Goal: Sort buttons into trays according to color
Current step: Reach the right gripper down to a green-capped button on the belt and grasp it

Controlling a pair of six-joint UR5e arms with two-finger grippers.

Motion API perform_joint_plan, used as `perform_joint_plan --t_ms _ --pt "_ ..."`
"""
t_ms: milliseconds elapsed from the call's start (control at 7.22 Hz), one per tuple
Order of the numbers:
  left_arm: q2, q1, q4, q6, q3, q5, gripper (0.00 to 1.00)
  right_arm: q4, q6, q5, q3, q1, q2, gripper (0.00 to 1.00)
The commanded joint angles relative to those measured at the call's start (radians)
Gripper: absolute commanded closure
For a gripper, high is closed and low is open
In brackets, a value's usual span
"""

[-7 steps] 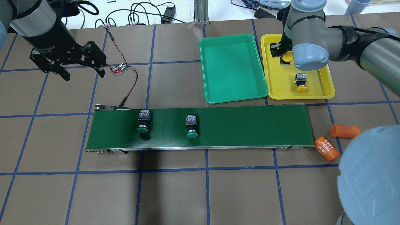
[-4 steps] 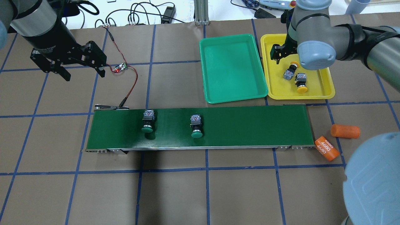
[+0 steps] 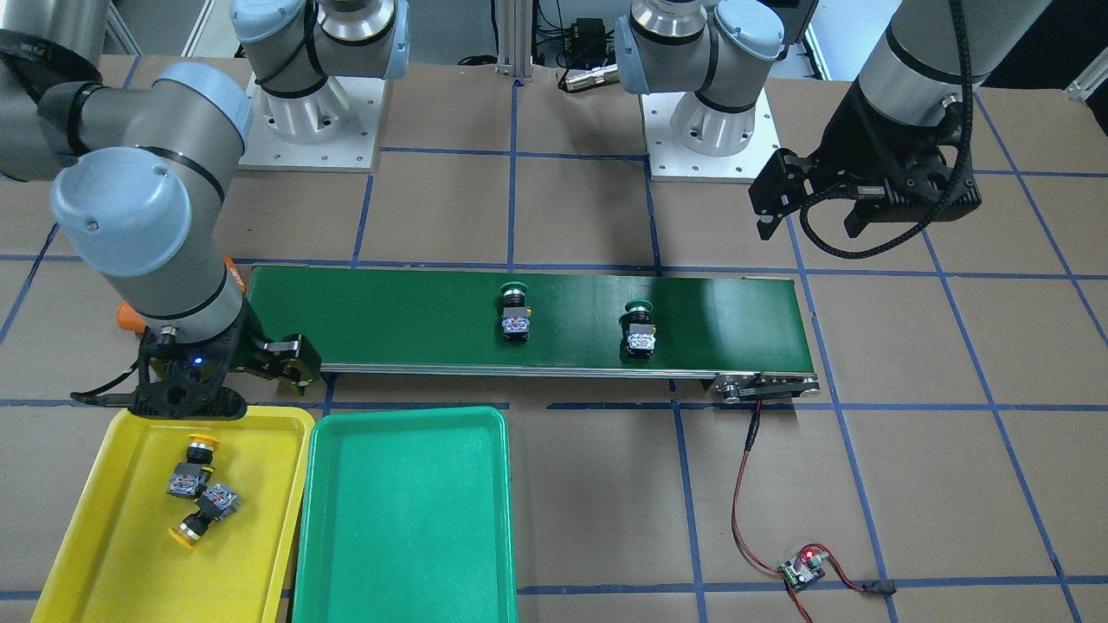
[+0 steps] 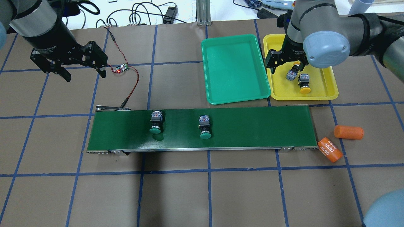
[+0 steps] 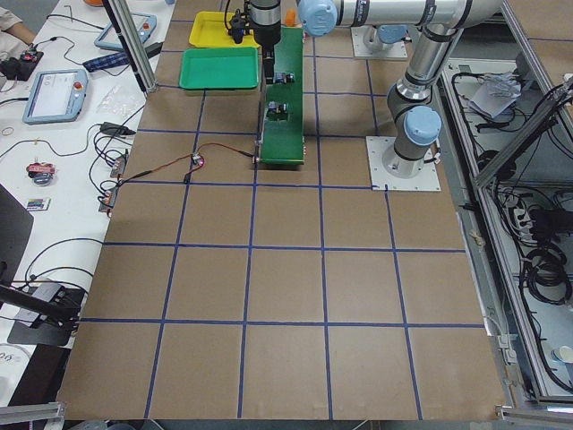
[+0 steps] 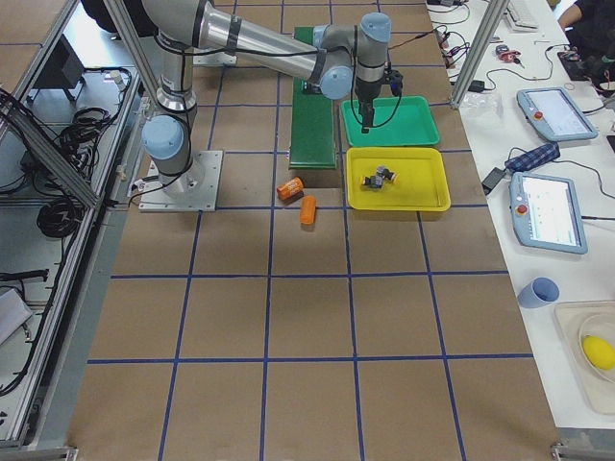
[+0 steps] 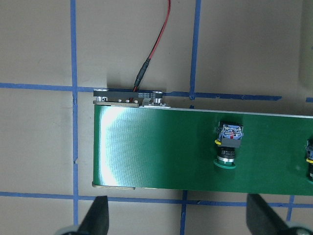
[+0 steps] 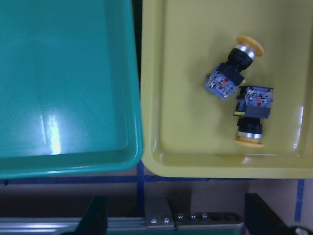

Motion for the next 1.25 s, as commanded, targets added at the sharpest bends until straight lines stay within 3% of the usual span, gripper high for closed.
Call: perform_joint_plan --t_ms 0,554,1108 --pt "0.002 0.000 0.000 -0.001 -0.001 -0.001 0.00 0.081 0.128 0.023 0.040 0.099 -0.046 0.00" --pt "-0.001 0.000 0.000 -0.001 -0.001 -0.003 0.00 0.081 0.336 0.044 0.077 0.297 -0.045 0.00" --pt "-0.001 0.002 0.002 0.001 -0.001 -0.004 0.00 0.034 0.333 0.047 0.131 0.299 0.001 0.00"
